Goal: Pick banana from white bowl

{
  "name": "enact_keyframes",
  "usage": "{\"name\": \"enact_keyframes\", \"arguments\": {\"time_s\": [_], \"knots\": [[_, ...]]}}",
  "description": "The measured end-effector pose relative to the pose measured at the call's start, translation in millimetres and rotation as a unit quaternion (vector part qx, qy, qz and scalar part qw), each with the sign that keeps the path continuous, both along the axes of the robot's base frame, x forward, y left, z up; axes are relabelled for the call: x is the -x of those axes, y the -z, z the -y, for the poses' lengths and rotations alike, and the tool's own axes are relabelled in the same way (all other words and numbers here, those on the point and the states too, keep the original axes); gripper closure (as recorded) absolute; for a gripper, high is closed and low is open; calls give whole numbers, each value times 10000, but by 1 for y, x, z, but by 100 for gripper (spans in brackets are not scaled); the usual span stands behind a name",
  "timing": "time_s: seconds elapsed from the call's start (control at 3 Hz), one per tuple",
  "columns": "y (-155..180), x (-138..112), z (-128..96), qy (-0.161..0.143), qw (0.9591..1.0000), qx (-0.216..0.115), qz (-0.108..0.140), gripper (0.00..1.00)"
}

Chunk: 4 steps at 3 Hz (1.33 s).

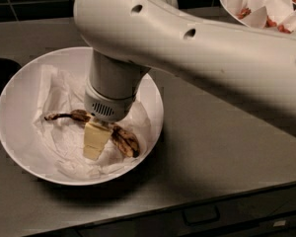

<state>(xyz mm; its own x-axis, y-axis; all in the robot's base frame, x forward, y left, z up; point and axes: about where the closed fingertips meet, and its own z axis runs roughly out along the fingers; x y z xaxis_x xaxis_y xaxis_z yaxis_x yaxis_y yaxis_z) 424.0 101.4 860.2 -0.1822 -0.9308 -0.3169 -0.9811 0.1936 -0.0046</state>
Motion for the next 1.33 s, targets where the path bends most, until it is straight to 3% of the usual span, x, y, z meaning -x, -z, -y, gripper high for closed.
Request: {"name": "enact_keyframes", "arguments": {"time_s": [0.33, 1.0, 1.33], "knots": [[2, 0, -1, -45, 10000, 42, -40, 46], [0, 0, -1, -108, 9999, 2, -49, 88], [0, 0, -1, -108, 9999, 2, -49, 100]]}}
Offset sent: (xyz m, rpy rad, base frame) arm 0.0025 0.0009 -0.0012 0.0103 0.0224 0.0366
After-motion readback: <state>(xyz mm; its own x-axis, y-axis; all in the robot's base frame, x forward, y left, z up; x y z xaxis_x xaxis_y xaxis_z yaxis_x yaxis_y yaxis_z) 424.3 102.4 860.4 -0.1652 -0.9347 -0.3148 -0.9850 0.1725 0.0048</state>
